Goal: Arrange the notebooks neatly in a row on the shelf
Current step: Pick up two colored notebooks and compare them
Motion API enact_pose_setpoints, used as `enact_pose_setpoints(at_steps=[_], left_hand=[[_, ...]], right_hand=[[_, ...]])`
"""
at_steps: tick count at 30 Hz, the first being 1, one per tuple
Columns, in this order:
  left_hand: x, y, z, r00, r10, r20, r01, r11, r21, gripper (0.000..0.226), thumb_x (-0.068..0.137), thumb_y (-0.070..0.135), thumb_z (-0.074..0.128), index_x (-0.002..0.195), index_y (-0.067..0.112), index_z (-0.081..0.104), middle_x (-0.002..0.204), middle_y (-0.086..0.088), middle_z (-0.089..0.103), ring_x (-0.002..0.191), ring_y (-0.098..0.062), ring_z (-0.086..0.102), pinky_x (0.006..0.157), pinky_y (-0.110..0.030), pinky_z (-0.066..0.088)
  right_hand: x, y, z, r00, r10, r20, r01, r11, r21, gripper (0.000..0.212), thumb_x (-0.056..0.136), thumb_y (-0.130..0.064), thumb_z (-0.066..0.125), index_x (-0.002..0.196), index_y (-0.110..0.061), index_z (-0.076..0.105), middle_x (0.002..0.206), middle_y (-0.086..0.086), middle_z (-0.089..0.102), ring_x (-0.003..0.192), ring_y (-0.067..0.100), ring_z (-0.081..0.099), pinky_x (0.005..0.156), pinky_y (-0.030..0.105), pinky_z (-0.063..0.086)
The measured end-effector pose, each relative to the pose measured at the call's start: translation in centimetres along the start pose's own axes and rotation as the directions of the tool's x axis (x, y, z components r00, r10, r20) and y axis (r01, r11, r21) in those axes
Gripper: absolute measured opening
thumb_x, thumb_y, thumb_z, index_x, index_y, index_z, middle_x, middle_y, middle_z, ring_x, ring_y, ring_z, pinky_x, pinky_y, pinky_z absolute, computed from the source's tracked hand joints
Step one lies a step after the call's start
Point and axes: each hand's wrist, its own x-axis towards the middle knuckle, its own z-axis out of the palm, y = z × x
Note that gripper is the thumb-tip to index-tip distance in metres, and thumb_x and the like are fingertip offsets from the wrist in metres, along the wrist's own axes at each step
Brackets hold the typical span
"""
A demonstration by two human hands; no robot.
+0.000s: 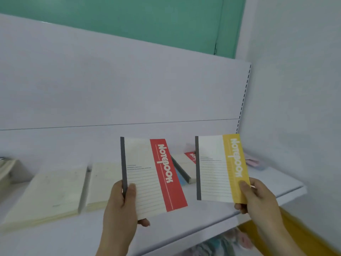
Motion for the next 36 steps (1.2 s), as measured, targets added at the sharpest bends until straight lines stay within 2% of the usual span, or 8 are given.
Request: enact_pose_setpoints(at_steps=[7, 12, 18, 21, 25, 28, 33, 36], left_hand=[[2.8, 0.0, 11.1, 0.991, -0.055, -0.121, 0.057, 0.998, 0.013, 0.013, 0.105, 0.022, 0.044, 0.115, 0.02, 0.052, 0.091, -0.004, 0.07, 0.069, -0.028, 0.069, 0.044, -0.036, 0.056], [4.7, -0.7, 16.4, 0.98, -0.093, -0.174, 0.102, 0.994, 0.044, 0.017, 0.104, 0.022, 0.044, 0.12, 0.018, 0.051, 0.092, -0.004, 0.069, 0.075, -0.026, 0.068, 0.047, -0.036, 0.057], [6.1, -1.7, 19.4, 0.977, -0.118, -0.179, 0.136, 0.987, 0.091, 0.018, 0.103, 0.017, 0.047, 0.121, 0.017, 0.049, 0.092, -0.001, 0.067, 0.077, -0.022, 0.067, 0.047, -0.033, 0.055], [6.6, -2.2, 20.2, 0.979, -0.119, -0.167, 0.141, 0.982, 0.126, 0.019, 0.103, 0.017, 0.047, 0.121, 0.017, 0.049, 0.091, -0.001, 0.067, 0.074, -0.022, 0.067, 0.045, -0.03, 0.054], [7.3, -2.7, 21.0, 0.981, -0.133, -0.144, 0.156, 0.975, 0.159, 0.02, 0.103, 0.018, 0.047, 0.123, 0.019, 0.047, 0.092, -0.003, 0.067, 0.073, -0.022, 0.067, 0.041, -0.025, 0.052], [7.8, -3.1, 21.2, 0.982, -0.126, -0.141, 0.152, 0.97, 0.19, 0.019, 0.103, 0.018, 0.047, 0.122, 0.021, 0.046, 0.092, -0.001, 0.066, 0.073, -0.021, 0.067, 0.041, -0.024, 0.052], [7.7, -2.6, 21.7, 0.98, -0.127, -0.155, 0.157, 0.968, 0.198, 0.017, 0.103, 0.019, 0.046, 0.12, 0.021, 0.048, 0.094, 0.001, 0.065, 0.077, -0.021, 0.067, 0.045, -0.027, 0.054], [8.1, -2.4, 22.1, 0.973, -0.121, -0.195, 0.16, 0.967, 0.196, 0.018, 0.103, 0.019, 0.045, 0.121, 0.022, 0.048, 0.097, 0.002, 0.065, 0.081, -0.02, 0.067, 0.049, -0.028, 0.055]], right_hand=[[14.3, 3.5, -4.3, 0.997, -0.042, 0.064, 0.046, 0.996, -0.071, 0.017, 0.099, -0.017, 0.048, 0.092, -0.019, 0.063, 0.059, 0.013, 0.065, 0.049, 0.025, 0.057, 0.051, 0.035, 0.046], [23.2, 5.8, -5.0, 0.991, -0.021, 0.13, 0.046, 0.98, -0.194, 0.018, 0.098, -0.016, 0.048, 0.091, -0.014, 0.064, 0.06, 0.011, 0.062, 0.042, 0.016, 0.054, 0.049, 0.031, 0.044], [29.3, 8.1, -1.7, 0.951, 0.02, 0.31, 0.098, 0.928, -0.361, 0.018, 0.097, -0.021, 0.048, 0.088, -0.013, 0.063, 0.077, 0.009, 0.061, 0.066, 0.027, 0.059, 0.055, 0.031, 0.045], [31.3, 9.5, -0.4, 0.941, 0.006, 0.338, 0.19, 0.817, -0.544, 0.022, 0.096, -0.025, 0.048, 0.082, -0.012, 0.058, 0.082, 0.006, 0.061, 0.084, 0.029, 0.058, 0.068, 0.034, 0.04], [32.2, 11.1, 0.2, 0.941, -0.109, 0.32, 0.32, 0.599, -0.734, 0.023, 0.094, -0.034, 0.045, 0.08, -0.018, 0.056, 0.087, 0.008, 0.066, 0.086, 0.028, 0.06, 0.069, 0.033, 0.043], [32.0, 11.5, 0.6, 0.945, -0.162, 0.286, 0.328, 0.468, -0.82, 0.03, 0.094, -0.04, 0.042, 0.102, -0.022, 0.065, 0.091, 0.004, 0.069, 0.086, 0.023, 0.063, 0.068, 0.03, 0.048], [31.7, 11.3, 0.2, 0.899, -0.274, 0.342, 0.413, 0.269, -0.87, 0.046, 0.092, -0.053, 0.04, 0.127, -0.029, 0.057, 0.109, 0.0, 0.065, 0.103, 0.024, 0.054, 0.076, 0.031, 0.047], [32.6, 10.9, -0.7, 0.783, -0.339, 0.521, 0.614, 0.29, -0.734, 0.065, 0.087, -0.068, 0.026, 0.123, -0.028, 0.062, 0.119, -0.001, 0.064, 0.112, 0.024, 0.054, 0.091, 0.035, 0.047]])
